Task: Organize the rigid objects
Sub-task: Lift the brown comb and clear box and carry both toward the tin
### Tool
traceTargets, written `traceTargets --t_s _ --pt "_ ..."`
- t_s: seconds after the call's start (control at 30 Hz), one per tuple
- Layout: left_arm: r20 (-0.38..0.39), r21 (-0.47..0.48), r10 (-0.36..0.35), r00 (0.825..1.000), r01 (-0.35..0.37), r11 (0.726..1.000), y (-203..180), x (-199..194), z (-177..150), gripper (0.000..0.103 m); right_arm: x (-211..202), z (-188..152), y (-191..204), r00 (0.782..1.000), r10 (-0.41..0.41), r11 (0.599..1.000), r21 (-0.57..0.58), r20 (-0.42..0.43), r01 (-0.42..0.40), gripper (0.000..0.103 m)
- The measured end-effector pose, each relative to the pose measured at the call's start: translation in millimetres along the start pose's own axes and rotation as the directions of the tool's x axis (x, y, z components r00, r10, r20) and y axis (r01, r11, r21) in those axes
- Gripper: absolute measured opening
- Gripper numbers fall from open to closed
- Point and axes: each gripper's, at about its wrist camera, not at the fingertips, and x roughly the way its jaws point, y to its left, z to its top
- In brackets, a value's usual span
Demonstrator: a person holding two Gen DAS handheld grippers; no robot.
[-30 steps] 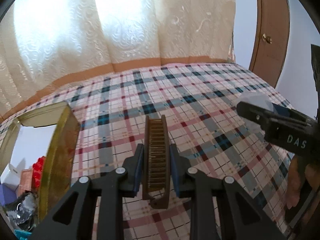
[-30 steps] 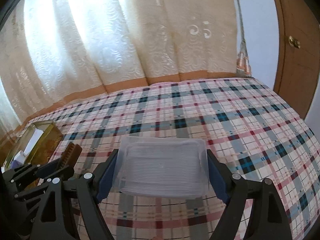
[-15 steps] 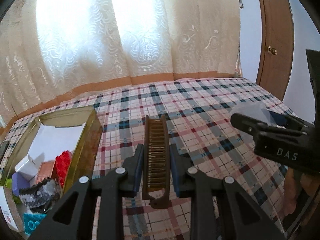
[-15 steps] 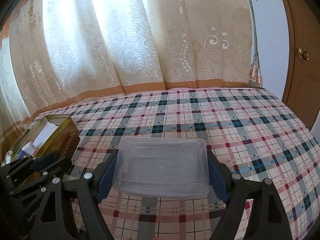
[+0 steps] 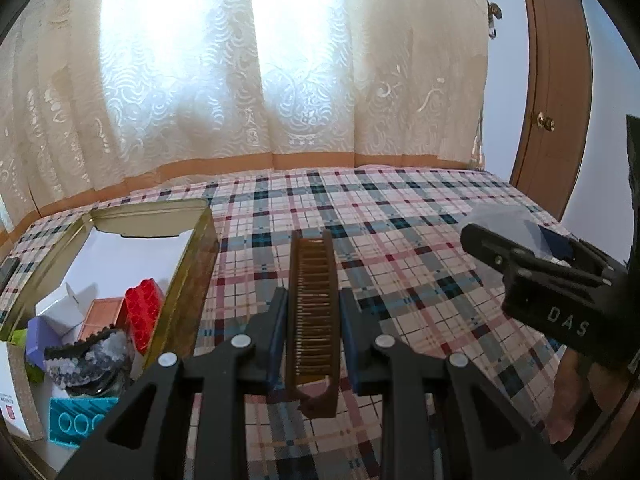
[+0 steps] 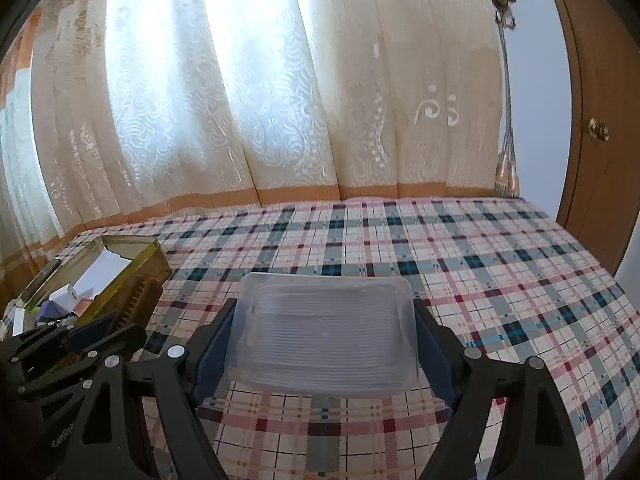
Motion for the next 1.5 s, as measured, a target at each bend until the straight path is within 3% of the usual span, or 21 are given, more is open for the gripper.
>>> traceTargets --t_s 0.43,1.5 --pt "0.111 -0.001 0.019 0.994 -0.019 1.0 8.7 -28.9 -7.0 0.024 -9.7 -2.2 11.1 0.999 -0.017 1.0 -0.014 0.036 0.018 0.083" --pt "0.164 -0.035 0.051 0.985 -0.046 0.998 28.7 -53.1 -18.5 0.024 -35.1 -11.3 41.8 0.99 0.037 0.997 -0.07 0.139 -0.027 0.083"
